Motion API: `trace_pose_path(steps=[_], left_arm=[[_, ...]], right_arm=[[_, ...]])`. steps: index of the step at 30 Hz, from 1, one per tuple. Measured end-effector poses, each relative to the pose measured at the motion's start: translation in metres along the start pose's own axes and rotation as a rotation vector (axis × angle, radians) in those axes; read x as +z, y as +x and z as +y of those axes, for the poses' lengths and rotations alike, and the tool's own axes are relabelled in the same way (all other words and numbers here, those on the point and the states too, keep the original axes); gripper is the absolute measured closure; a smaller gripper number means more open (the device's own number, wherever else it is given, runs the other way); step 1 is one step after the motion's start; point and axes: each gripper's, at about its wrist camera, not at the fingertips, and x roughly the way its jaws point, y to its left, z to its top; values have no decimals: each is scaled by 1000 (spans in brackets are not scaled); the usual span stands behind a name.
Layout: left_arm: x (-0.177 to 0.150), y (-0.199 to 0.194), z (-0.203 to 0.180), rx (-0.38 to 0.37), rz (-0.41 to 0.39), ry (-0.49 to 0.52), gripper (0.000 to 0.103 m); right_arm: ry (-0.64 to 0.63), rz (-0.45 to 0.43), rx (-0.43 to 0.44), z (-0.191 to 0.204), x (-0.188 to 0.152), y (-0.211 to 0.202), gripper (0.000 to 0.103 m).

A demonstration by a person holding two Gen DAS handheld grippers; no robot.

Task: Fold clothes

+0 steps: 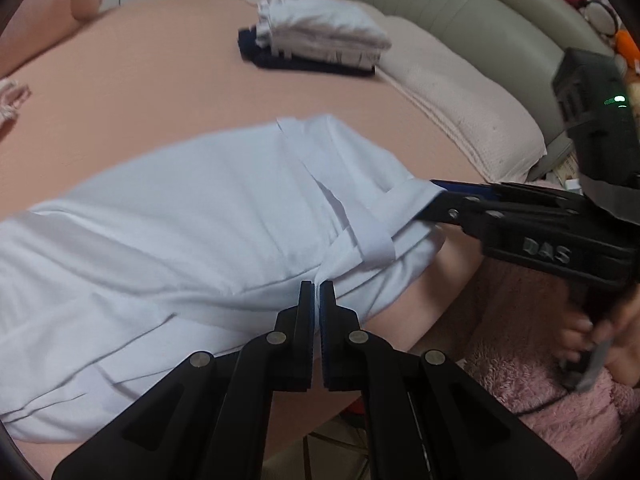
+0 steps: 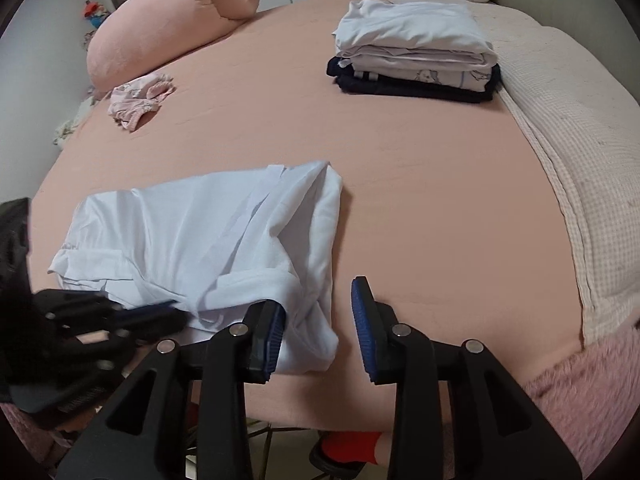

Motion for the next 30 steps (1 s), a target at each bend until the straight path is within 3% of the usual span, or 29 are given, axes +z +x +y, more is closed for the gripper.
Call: trace_pose_path(steps=[3, 7, 10, 14, 20, 22, 25, 30], left_arm=[[3, -6, 6, -66, 1, -48, 92], [-2, -43, 21, -110, -46, -92, 67], [-14, -83, 47, -35, -107, -166, 65], [-42, -118, 106, 88, -167, -373, 65], [-78, -121, 162, 350, -67, -553, 68], [-87, -131, 175, 332, -96, -629, 75], [-94, -148, 187, 276, -167, -712, 75], [-115, -169, 205, 158, -278, -836, 75]], right_arm=[[3, 30, 60, 3, -5, -3, 67], [-12, -16, 150, 2, -7, -26, 66], [32, -76, 185, -7, -4, -43, 66], [155, -109, 163, -23, 8, -30, 66], [134, 92, 86, -23, -2, 17, 66], [119, 92, 30, -22, -7, 15, 62], [135, 30, -13, -25, -6, 3, 60], [155, -29, 152, -24, -9, -12, 60]])
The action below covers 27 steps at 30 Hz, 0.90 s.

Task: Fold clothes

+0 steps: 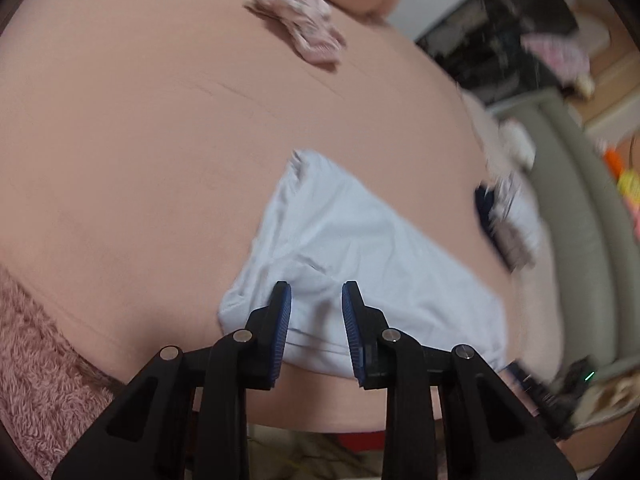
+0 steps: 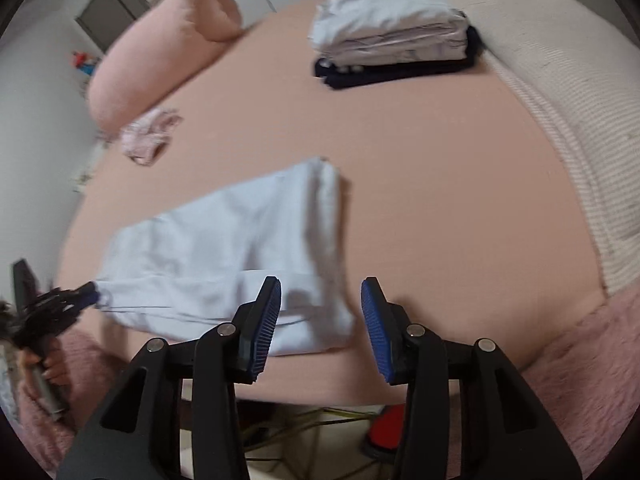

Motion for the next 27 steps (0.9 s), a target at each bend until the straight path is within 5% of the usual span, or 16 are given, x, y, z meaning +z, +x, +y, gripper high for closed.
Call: trace_pose_path(steps=[3, 7, 13, 16, 21, 22, 27], left_arm=[[-1, 2, 16, -3, 10, -52, 74], [-7, 3, 15, 13, 23, -20, 75], [-4, 9, -1, 3, 34, 45, 74], [-7, 19, -5, 30, 72, 69, 72], [-11, 28, -10, 77, 82, 106, 75], [-11, 27, -10, 87, 72, 113, 82], [-11, 24, -4, 67, 73, 102, 83]], right_arm=[[-24, 28, -32, 5, 1, 10, 61], [-60, 129, -210, 4, -8, 27, 62], [25, -30, -31, -7, -3, -9, 62], [70, -21, 33, -15, -3, -9, 61], [80, 44, 75, -8, 0, 13, 61], [100, 33, 69, -11, 0, 14, 61], [198, -85, 96, -31, 0, -6, 61]])
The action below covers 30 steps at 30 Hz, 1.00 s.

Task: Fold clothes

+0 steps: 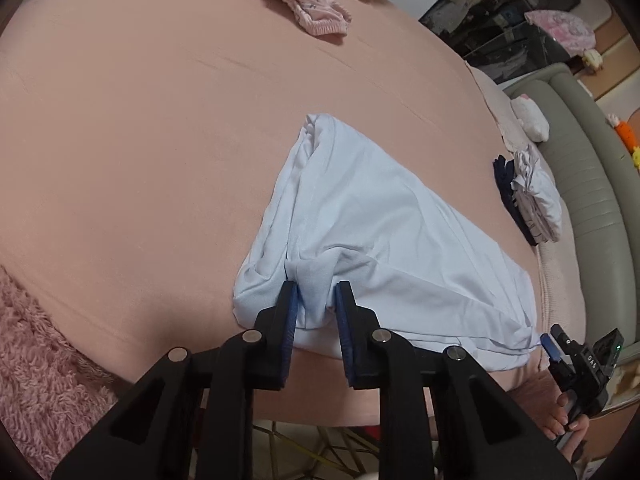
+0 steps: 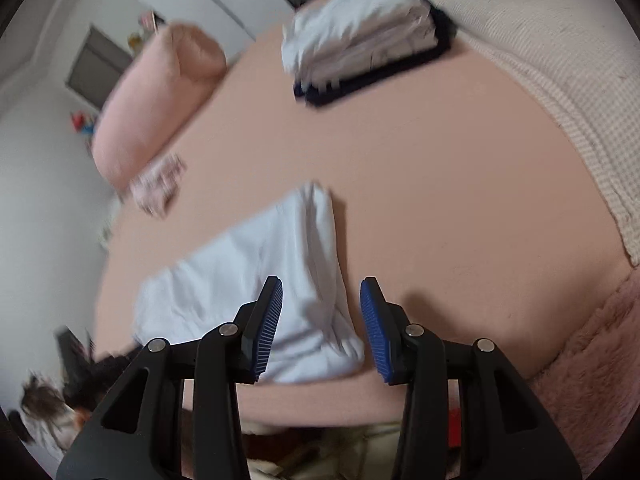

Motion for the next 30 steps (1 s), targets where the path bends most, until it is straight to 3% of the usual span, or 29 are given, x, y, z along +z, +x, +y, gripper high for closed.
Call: trace_pose_path(steps=[4, 8, 9, 10, 11, 14, 17, 19, 22, 24, 25, 28, 30], left_arm=[[0, 1, 2, -43, 8, -5, 80], [0, 2, 3, -86, 17, -9, 80], [0, 2, 3, -97, 19, -11, 83], [0, 0, 3, -94, 5, -7, 94], [1, -4, 1, -79, -23, 0, 95], [2, -23, 4, -76, -85, -1, 96], [4, -24, 15, -74, -55, -27, 95], [4, -6, 19, -21, 17, -44, 95], [2, -4, 18, -40, 49, -41, 94], [0, -6, 16, -68, 55, -38, 80], [1, -9, 18, -103, 46, -53, 60], [4, -9, 30, -255, 49, -140, 56], [4, -3, 35, -291, 65, -175, 57]], right_arm=[[-61, 139, -26, 8, -13, 26, 65], [-161, 85, 52, 30, -18, 15, 74], [-182, 80, 40, 32, -20, 15, 78], [-197, 85, 15, 34, -22, 16, 87], [-212, 89, -10, 35, -24, 18, 95], [-255, 103, -86, 39, -30, 22, 98], [-291, 129, -176, 41, -37, 22, 98], [-296, 171, -242, 36, -38, 27, 98], [-301, 171, -260, 36, -37, 26, 98], [-255, 147, -199, 30, -34, 16, 98], [-219, 132, -148, 25, -32, 9, 95], [-107, 82, 41, 11, -20, -5, 63], [-98, 52, 47, 9, -17, -10, 63]])
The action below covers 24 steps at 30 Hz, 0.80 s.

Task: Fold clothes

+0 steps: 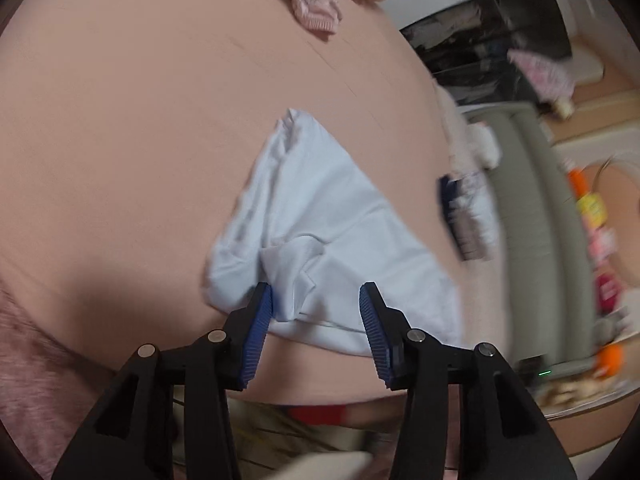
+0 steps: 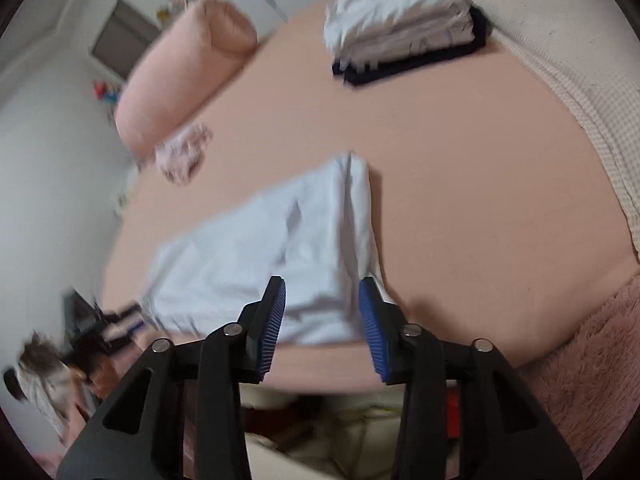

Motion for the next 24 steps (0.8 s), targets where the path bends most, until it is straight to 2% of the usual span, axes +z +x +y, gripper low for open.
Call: trace_pose_path(steps=[2, 6, 7, 9, 11, 14, 16, 17, 19, 21, 22, 24], left_arm=[[-1, 4, -2, 62, -18, 17, 65], [-3, 3, -5, 117, -54, 33, 66], [-3, 4, -5, 115, -59, 32, 66], [0, 5, -1, 60, -54, -2, 66], [2, 1, 6, 27, -67, -47, 69], [6, -12, 14, 99, -119, -76, 69], [5, -21, 16, 231, -164, -64, 70], [5, -23, 17, 230, -175, -70, 72], [5, -28, 20, 133, -183, -99, 72], [6, -33, 17, 76, -189, -84, 72], [6, -32, 14, 66, -182, -68, 70], [3, -23, 7, 64, -137, -45, 70]], right_arm=[[-8, 30, -20, 0, 0, 8, 63], [-67, 127, -106, 9, -1, 36, 65], [-96, 132, -130, 14, -2, 37, 66], [-157, 109, -173, 22, -6, 33, 74], [-180, 93, -184, 25, -8, 30, 88], [-154, 69, -199, 18, -9, 23, 95], [-125, 58, -232, 13, -8, 21, 95], [-109, 61, -245, 9, -8, 20, 95], [-81, 67, -249, 3, -8, 17, 95], [-60, 53, -181, 3, -6, 10, 94], [-50, 43, -145, 3, -5, 5, 93], [-36, 26, -100, 3, -3, -2, 85]])
